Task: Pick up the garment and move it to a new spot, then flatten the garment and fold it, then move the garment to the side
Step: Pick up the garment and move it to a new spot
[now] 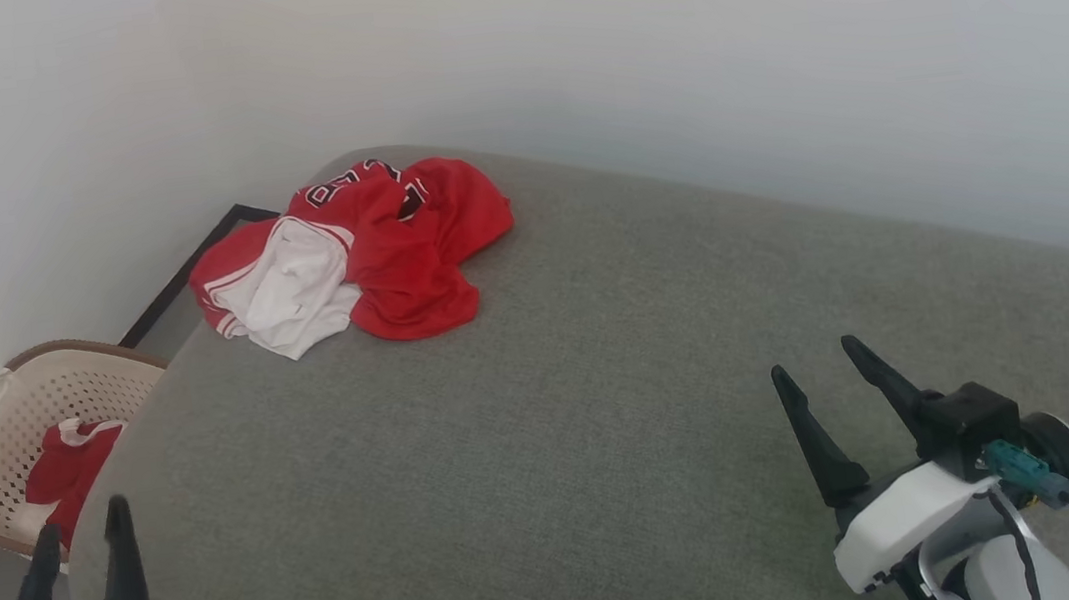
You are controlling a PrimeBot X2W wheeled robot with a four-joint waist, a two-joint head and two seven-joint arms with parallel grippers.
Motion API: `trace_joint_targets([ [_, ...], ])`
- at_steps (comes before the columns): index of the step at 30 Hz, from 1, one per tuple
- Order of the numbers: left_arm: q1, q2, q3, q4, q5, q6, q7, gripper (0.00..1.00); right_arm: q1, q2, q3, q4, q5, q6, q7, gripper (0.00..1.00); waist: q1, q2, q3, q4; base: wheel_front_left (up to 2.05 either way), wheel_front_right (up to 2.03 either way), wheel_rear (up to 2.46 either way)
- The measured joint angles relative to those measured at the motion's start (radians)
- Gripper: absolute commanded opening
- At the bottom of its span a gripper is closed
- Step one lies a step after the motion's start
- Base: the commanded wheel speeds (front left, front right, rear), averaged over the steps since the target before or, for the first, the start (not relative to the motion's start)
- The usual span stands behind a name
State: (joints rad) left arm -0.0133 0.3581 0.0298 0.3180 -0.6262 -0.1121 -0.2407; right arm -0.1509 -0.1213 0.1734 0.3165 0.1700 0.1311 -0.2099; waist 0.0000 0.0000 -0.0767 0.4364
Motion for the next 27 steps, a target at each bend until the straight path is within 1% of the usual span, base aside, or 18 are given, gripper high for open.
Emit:
trace_joint_targets([
  [7,-0.133,0.037,-0.05,0.055,-0.012,-0.011,0.013,1.0,-0.021,-0.001,-0.018,-0.043,-0.041,0.0,0.025,1.0,0.0,0.0,0.059,-0.041,0.0,0.0,0.0],
  [9,-0.179,0.049,-0.064,0.079,-0.035,-0.013,0.015,1.0,-0.034,-0.001,-0.022,-0.057,-0.055,0.0,0.033,1.0,0.0,0.0,0.082,-0.055,0.0,0.0,0.0],
  [14,-0.3,0.102,-0.132,0.144,-0.076,-0.016,0.018,1.0,-0.066,0.004,-0.031,-0.095,-0.096,0.0,0.056,1.0,0.0,0.0,0.149,-0.096,0.0,0.0,0.0],
  [27,-0.63,0.284,-0.356,0.299,-0.302,-0.016,0.022,1.0,-0.16,0.024,-0.044,-0.221,-0.211,0.0,0.118,1.0,0.0,0.0,0.372,-0.205,0.0,0.0,0.0],
])
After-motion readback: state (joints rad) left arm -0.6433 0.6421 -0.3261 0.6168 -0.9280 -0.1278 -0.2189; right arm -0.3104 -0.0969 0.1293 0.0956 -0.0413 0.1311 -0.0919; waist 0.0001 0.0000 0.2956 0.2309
